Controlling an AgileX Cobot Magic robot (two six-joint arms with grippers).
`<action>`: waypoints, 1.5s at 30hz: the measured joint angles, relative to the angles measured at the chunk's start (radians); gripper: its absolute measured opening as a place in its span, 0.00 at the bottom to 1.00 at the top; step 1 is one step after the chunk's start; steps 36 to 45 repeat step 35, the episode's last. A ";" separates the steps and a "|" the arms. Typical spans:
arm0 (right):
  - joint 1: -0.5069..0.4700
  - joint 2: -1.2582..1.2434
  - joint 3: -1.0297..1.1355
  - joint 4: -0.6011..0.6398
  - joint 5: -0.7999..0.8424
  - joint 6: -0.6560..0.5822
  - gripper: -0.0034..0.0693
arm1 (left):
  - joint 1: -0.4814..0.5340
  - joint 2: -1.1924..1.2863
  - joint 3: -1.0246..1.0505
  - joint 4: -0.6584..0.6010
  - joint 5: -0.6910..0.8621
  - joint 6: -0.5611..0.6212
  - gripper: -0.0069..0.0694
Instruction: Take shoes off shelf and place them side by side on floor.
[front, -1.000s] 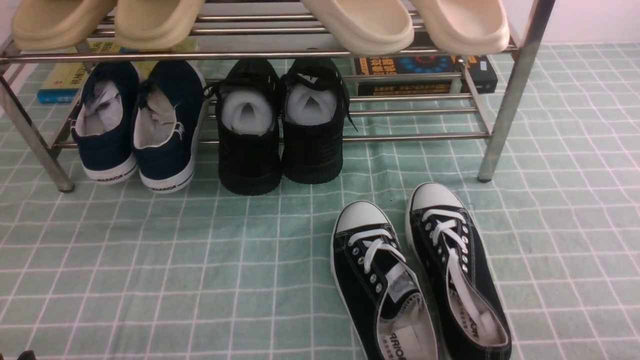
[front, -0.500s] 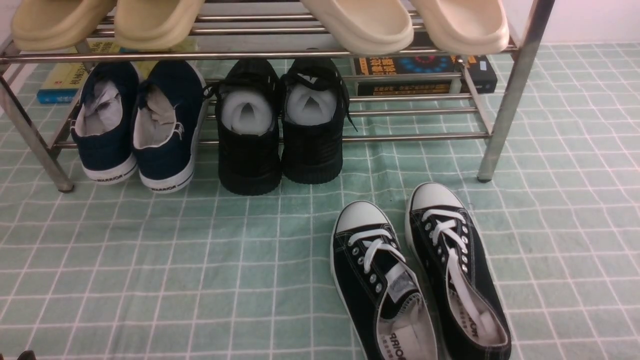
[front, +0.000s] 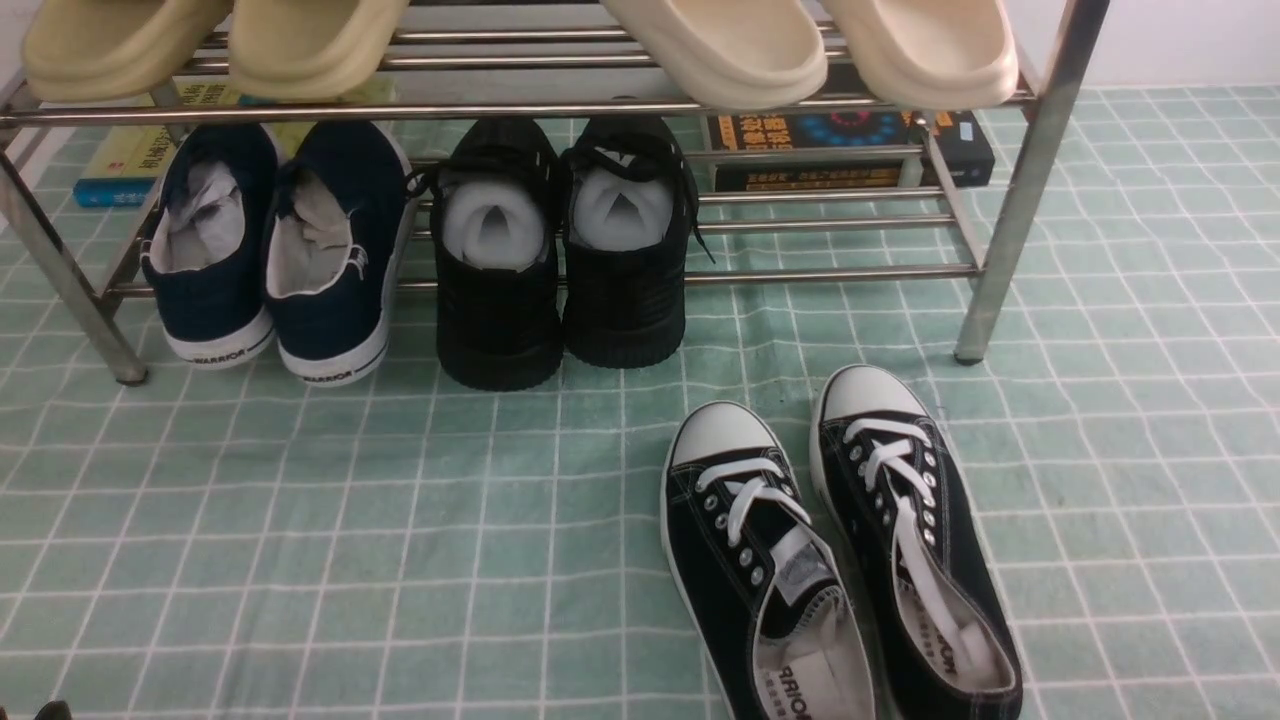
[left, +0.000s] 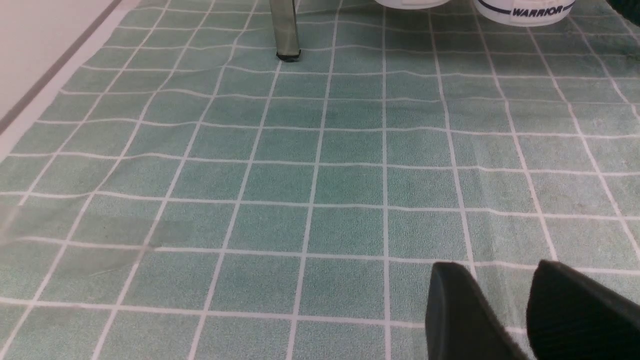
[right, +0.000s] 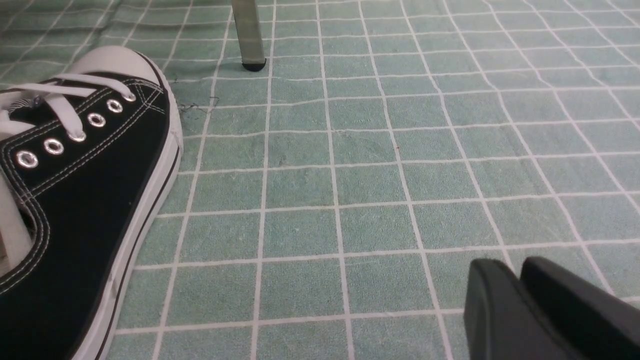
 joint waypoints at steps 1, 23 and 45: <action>0.000 0.000 0.000 0.000 0.000 0.000 0.19 | 0.000 0.000 0.000 0.000 0.000 0.000 0.41; 0.000 0.000 0.000 0.000 0.000 0.000 0.22 | 0.000 0.000 0.000 0.000 0.000 0.000 0.41; 0.000 0.000 0.000 0.000 0.000 0.000 0.23 | 0.000 0.000 0.000 0.000 0.000 0.000 0.41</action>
